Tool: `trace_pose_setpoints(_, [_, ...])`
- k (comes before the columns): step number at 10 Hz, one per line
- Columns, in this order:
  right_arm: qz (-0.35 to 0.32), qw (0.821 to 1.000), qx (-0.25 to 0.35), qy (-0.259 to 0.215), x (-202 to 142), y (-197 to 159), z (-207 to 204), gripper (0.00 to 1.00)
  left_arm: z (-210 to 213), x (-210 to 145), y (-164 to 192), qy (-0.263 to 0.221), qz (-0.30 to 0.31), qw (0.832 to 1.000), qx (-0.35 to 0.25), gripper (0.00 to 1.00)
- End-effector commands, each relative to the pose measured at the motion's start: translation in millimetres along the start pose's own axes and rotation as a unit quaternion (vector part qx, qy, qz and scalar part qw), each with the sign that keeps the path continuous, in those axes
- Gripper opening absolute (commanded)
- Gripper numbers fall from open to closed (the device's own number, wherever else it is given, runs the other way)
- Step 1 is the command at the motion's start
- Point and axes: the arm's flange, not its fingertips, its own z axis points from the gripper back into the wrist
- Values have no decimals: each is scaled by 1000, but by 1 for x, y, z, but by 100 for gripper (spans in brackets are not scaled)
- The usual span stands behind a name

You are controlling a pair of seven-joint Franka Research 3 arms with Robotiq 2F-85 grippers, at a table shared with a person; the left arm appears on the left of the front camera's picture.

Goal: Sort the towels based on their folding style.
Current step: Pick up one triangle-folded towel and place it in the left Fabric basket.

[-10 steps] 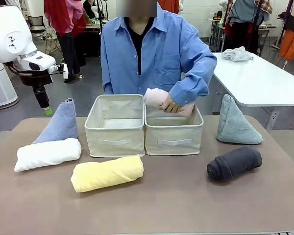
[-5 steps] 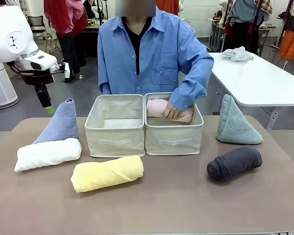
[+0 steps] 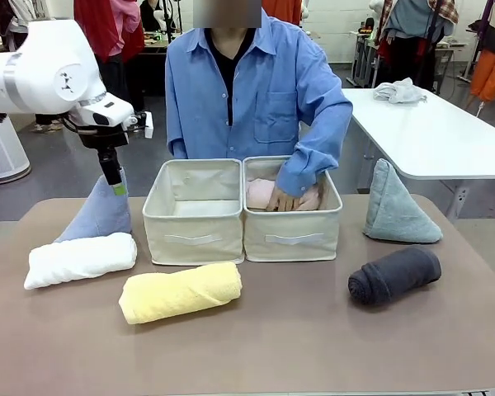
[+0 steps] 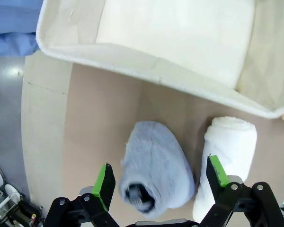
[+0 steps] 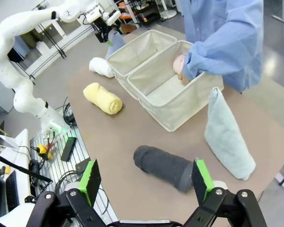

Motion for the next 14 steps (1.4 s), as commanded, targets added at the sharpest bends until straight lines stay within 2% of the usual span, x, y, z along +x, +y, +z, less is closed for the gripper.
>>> trace_pose_setpoints(1, [2, 1000, 3, -5, 0, -1, -1, 100, -9, 10, 18, 18, 15, 999, 24, 100])
trace_pose_setpoints(3, [2, 1000, 3, -5, 0, -1, -1, 100, -15, 10, 23, 23, 17, 999, 25, 100])
trace_pose_setpoints(4, [2, 1000, 3, -5, 0, -1, -1, 100, -17, 8, 24, 26, 21, 999, 28, 78])
trace_pose_setpoints(5, [2, 1000, 3, -5, 0, -1, -1, 100, -18, 8, 25, 28, 14, 999, 29, 40])
trace_pose_setpoints(7, [2, 1000, 3, -5, 0, -1, -1, 100, -17, 8, 25, 46, 12, 999, 22, 0])
trace_pose_setpoints(9, [2, 1000, 3, -5, 0, -1, -1, 100, -21, 6, 24, 66, 9, 997, 27, 0])
trace_pose_setpoints(10, [2, 1000, 3, -5, 0, -1, -1, 100, -22, 6, 24, 74, 8, 997, 30, 6])
trace_pose_setpoints(11, [2, 1000, 3, -5, 0, -1, -1, 100, -23, 5, 24, 82, 7, 996, 35, 0])
trace_pose_setpoints(14, [2, 1000, 3, -5, 0, -1, -1, 100, -11, -2, 22, 87, -6, 995, 42, 0])
